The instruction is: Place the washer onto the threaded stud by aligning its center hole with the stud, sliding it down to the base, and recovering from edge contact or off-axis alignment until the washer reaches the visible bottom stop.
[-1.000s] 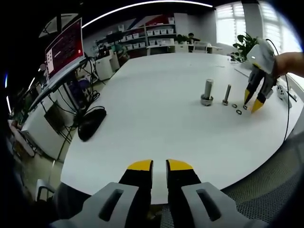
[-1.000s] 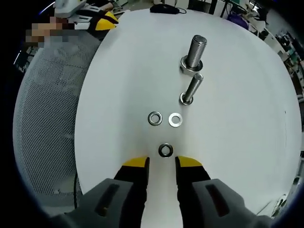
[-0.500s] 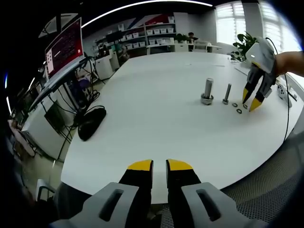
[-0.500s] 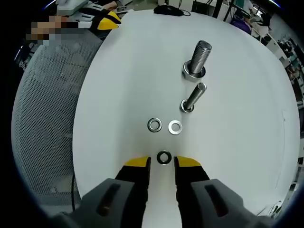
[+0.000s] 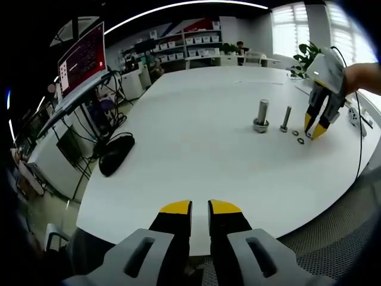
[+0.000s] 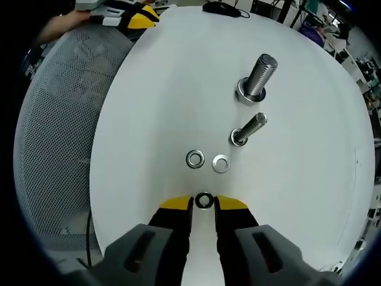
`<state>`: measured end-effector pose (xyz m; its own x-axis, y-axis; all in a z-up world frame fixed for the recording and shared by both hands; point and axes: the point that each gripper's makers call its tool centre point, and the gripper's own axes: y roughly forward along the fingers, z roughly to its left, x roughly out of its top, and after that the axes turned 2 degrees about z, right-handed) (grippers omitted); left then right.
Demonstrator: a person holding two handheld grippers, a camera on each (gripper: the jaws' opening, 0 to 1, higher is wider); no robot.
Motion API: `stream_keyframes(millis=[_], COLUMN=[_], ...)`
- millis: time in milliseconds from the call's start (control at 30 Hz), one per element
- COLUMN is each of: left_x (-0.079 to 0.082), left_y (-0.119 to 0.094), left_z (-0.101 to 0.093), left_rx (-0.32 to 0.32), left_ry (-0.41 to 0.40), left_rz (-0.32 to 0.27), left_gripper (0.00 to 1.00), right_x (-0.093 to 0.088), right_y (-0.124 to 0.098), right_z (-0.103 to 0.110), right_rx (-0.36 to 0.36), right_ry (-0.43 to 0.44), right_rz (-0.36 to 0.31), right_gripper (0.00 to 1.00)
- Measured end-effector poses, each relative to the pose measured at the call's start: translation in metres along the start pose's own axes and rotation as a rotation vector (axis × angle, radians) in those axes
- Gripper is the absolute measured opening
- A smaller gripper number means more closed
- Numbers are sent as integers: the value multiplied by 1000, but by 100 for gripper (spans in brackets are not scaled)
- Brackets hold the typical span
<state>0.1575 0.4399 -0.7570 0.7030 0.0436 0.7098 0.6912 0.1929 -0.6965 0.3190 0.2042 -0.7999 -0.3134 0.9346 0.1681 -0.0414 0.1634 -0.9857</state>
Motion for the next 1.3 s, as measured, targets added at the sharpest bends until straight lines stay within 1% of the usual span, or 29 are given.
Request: stream_keyframes(millis=[267,400,800,933,1000,1100,1167,1267,1300], left_x=[-1,0,1,1,1,1,1,1,1], left_y=[0,0,0,-1,-1,0,0,0,0], left_z=[0,0,0,0,0,-1,-1,-1,-1], left_rx=[-1,0,-1,0,0,-1,-2,-3,-3], left_ry=[2,2,1,0,0,0,1,1,2], left_rz=[5,3,-4,-6,-6,-7,-5,-7,-7], left_gripper=[8,8,8,8,8,8,8,8,8], right_x=[1,1,1,0,0,-1,0,-2,-3], right_y=[1,1,1,1,1,0,-1,-1,-1], right_z=[1,1,2,2,1,2,2,2,2], right_rx=[-2,2,-2,-2,-4,-7,-11,-20,-22], right_ry=[-27,2,-27,-49,-30,-27,4,-5,9], right_rz=[21,16,36,10,-13,-44,-61,-70,-62], right_gripper=[17,17,16,15,15,15,15,15,16])
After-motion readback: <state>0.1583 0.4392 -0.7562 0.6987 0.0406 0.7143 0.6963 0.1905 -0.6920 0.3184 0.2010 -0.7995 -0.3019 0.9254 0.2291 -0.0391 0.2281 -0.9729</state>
